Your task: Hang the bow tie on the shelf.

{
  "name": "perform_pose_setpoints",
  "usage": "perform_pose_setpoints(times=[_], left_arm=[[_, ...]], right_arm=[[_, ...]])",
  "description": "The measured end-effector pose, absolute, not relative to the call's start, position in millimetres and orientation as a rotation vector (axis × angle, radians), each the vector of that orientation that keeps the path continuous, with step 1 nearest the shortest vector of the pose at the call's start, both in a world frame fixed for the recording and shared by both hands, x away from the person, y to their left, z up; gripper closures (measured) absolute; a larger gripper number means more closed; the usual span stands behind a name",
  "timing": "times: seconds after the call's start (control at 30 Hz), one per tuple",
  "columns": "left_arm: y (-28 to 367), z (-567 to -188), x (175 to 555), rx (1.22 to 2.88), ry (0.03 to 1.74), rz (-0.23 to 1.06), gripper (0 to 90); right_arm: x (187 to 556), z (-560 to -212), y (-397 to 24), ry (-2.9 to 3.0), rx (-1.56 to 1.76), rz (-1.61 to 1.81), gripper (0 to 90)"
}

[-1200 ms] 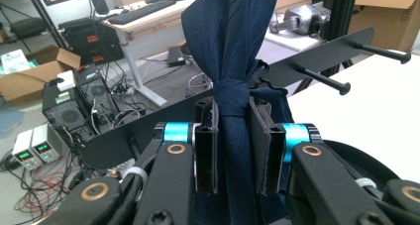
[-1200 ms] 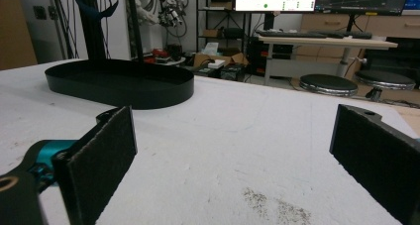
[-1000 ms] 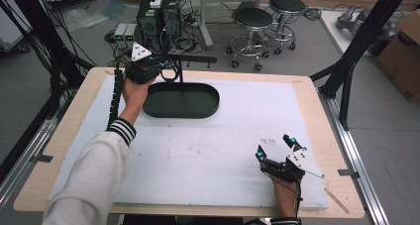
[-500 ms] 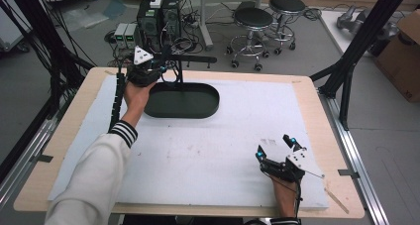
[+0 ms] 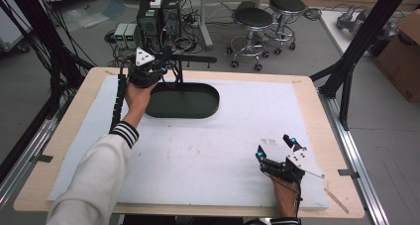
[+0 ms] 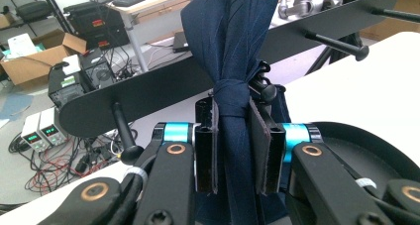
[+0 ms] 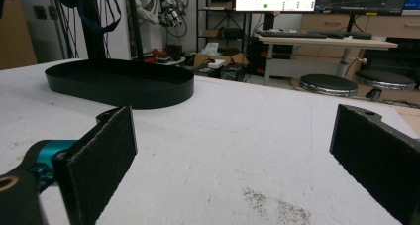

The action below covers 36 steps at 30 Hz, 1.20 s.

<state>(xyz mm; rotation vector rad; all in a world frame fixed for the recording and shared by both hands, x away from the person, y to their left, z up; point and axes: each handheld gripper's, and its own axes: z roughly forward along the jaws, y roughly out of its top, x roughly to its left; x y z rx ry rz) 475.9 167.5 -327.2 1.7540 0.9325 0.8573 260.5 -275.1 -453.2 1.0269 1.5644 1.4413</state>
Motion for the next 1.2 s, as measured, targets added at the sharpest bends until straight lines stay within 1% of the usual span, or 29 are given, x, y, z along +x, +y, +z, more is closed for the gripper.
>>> perform_pose_setpoints(times=[0.7,0.93,1.2], left_arm=[[162,-332,477,1.762,0.964,0.865,74.7],[166,-339,478,1.763,0.995,0.853,73.7],[167,-347,479,1.775,1.022,0.874,73.3]], right_arm=[[261,-453,-275,1.564,1.025,1.441,3.2],[260,-453,-275,1.565,1.025,1.441,3.1],[261,-453,-275,1.564,1.025,1.441,3.2]])
